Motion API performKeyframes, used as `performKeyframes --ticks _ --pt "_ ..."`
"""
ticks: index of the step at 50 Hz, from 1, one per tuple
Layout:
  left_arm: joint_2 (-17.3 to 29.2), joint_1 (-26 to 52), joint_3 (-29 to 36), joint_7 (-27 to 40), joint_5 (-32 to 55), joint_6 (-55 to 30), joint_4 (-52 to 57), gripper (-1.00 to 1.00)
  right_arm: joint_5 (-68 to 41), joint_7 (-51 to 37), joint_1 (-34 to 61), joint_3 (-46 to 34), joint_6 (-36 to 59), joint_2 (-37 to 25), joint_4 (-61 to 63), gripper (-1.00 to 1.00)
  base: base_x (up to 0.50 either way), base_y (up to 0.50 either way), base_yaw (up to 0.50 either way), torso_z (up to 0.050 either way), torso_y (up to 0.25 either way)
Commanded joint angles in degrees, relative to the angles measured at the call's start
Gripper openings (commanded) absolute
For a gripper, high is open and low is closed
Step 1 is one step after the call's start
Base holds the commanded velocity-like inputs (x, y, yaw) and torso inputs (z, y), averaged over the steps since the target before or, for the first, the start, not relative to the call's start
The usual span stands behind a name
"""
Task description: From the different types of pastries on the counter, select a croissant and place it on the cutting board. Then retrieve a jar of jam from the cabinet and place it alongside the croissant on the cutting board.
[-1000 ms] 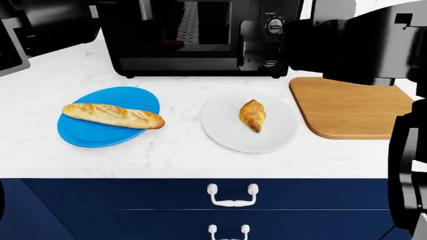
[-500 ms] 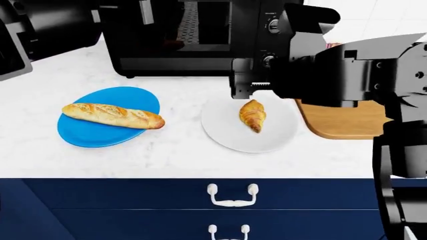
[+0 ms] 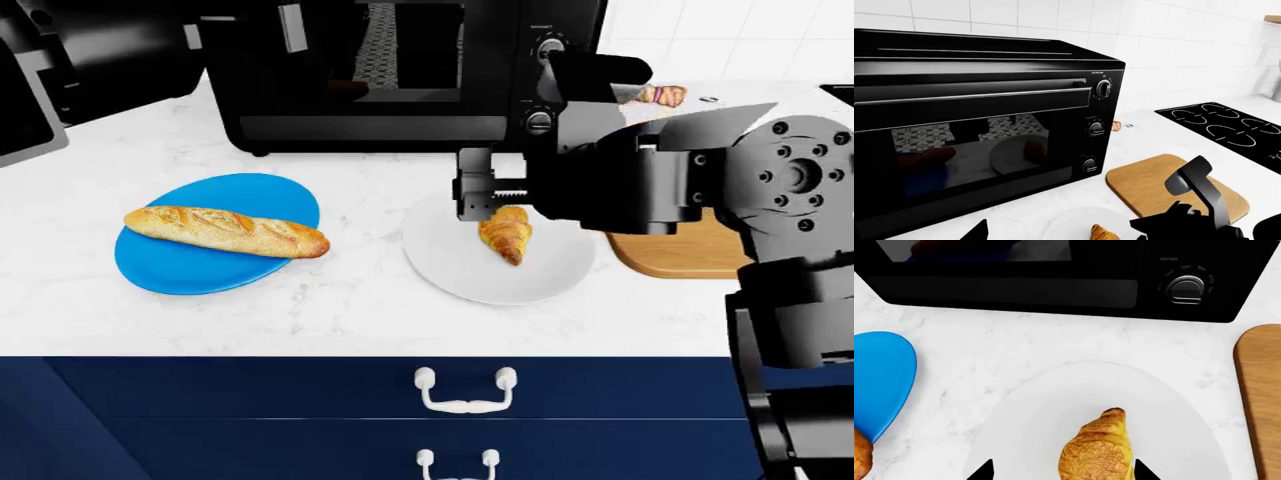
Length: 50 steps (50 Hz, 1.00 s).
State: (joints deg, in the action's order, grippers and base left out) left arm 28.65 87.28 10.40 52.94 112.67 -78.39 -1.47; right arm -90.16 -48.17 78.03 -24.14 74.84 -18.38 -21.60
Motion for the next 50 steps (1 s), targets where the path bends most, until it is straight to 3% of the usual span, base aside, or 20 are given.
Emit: performKeyframes --ticks 1,50 --pt "0.5 -0.3 0.3 -0.9 -0.6 0.5 0.1 1.0 4.3 4.5 -1.1 -2.7 -2.5 0.6 -1.3 1.0 0.0 0.0 0.0 0.0 0.0" --pt "2.6 -2.2 1.5 -2.9 -1.1 2.9 1.6 1.0 9.6 10.3 -4.8 -8.1 -5.7 -0.9 -2.1 1.0 0.0 0.0 0.0 0.0 0.0"
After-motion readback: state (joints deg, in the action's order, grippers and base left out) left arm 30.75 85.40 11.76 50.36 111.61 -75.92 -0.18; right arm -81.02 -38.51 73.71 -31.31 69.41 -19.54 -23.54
